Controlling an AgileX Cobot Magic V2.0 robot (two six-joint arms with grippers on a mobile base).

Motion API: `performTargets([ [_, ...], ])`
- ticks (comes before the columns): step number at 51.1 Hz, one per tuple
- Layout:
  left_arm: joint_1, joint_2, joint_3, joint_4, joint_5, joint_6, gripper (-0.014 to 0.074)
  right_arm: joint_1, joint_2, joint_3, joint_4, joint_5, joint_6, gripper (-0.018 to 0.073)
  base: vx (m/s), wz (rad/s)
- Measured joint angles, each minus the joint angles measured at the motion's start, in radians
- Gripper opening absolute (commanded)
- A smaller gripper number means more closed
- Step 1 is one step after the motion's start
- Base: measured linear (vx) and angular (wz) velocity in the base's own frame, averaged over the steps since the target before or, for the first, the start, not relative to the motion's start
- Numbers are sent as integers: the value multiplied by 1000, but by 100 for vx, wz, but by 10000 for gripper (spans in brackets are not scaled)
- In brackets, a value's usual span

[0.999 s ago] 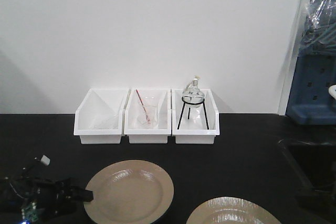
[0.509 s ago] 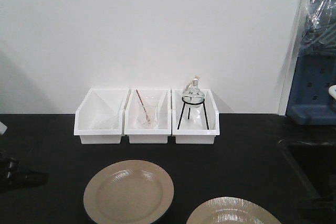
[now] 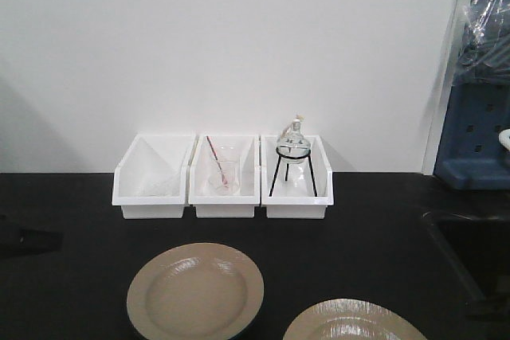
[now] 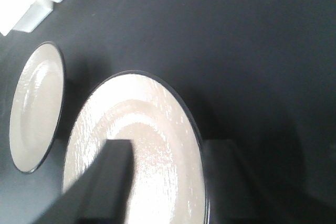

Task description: Arrange circular plates on left workspace

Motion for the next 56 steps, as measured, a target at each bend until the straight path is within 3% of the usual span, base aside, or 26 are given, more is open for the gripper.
performTargets([
  [6, 0, 0, 17, 2, 3, -7, -3, 0, 58, 0, -42, 11, 64, 484, 0, 0],
  [14, 0, 0, 36, 4, 1, -7, -3, 0, 199, 0, -78, 72, 75, 463, 0, 0],
  [22, 0, 0, 38, 5, -4, -8, -3, 39, 291, -5, -75, 79, 66, 461, 0, 0],
  [28, 0, 0, 38, 5, -4, -10, -3, 109, 329, -12, -4, 95, 37, 434, 0, 0],
  [33, 0, 0, 38, 5, -3, -10, -3, 164, 350, -15, 50, 93, 16, 300, 0, 0],
  [39, 0, 0, 38, 5, 5, -10, -3, 196, 362, -15, 66, 70, 12, -14, 0, 0],
  [47, 0, 0, 38, 5, 9, -10, -3, 197, 340, -15, 87, 90, 10, -4, 0, 0],
  [56, 0, 0, 38, 5, 11, -10, -3, 197, 240, -17, 52, -4, 15, -4, 0, 0],
])
